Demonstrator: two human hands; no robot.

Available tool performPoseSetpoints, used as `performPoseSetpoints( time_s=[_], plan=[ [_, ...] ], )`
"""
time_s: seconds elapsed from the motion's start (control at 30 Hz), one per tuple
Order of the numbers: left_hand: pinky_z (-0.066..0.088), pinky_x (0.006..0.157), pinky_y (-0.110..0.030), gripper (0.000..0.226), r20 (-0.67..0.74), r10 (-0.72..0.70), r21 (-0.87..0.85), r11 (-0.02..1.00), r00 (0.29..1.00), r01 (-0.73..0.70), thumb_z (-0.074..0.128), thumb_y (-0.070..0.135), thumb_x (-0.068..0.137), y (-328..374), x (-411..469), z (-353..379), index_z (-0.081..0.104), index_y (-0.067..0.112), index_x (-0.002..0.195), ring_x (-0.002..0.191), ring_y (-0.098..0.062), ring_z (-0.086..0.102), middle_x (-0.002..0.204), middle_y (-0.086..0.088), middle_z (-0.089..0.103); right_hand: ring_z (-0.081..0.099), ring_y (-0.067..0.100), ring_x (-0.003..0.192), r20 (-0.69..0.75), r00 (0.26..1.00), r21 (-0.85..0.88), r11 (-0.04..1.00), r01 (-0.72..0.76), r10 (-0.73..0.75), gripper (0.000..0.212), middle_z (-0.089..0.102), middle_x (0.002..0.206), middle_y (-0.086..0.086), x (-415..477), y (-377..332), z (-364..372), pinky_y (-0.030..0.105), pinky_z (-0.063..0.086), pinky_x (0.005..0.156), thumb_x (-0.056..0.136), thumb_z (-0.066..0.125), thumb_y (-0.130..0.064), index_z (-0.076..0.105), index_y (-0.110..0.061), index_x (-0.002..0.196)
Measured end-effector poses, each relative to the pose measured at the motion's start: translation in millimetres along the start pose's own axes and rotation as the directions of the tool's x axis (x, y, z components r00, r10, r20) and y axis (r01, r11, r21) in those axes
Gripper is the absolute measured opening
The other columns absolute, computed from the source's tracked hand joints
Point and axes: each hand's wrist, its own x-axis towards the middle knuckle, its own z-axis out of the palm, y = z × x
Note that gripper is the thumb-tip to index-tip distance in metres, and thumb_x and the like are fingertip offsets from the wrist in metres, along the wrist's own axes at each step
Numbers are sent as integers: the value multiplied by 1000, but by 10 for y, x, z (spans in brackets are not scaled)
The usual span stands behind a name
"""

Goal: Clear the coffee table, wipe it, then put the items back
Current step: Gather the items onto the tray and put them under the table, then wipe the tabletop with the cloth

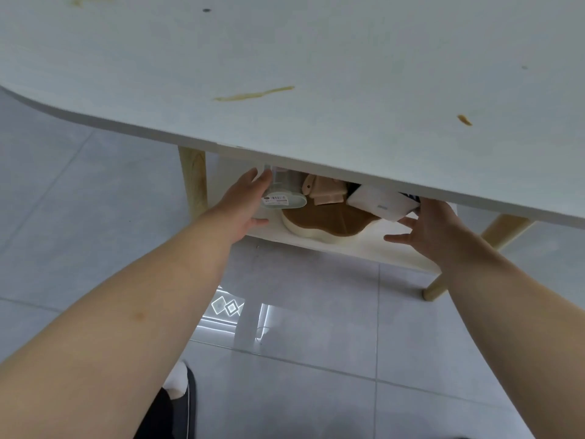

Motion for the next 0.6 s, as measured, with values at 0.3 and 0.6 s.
performPoseSetpoints(
  time_s=[0.3,0.6],
  plan=[
    [38,79,-25,21,-221,381,421,868,898,-264,54,22,86,127,-768,-9,66,9,97,102,-28,59,110,-14,67,51,33,114,-249,947,-296,947,126,-204,30,55,123,14,-444,-74,-94,50,41,103,90,48,-18,50,-12,120],
    [37,73,-15,14,183,453,604,649,873,-463,55,20,84,407,-2273,141,68,18,90,90,-11,58,86,9,63,53,17,65,-39,988,-362,924,123,-147,30,64,79,11,-1890,-229,-334,24,42,61,86,53,-5,60,-19,60]
  ],
)
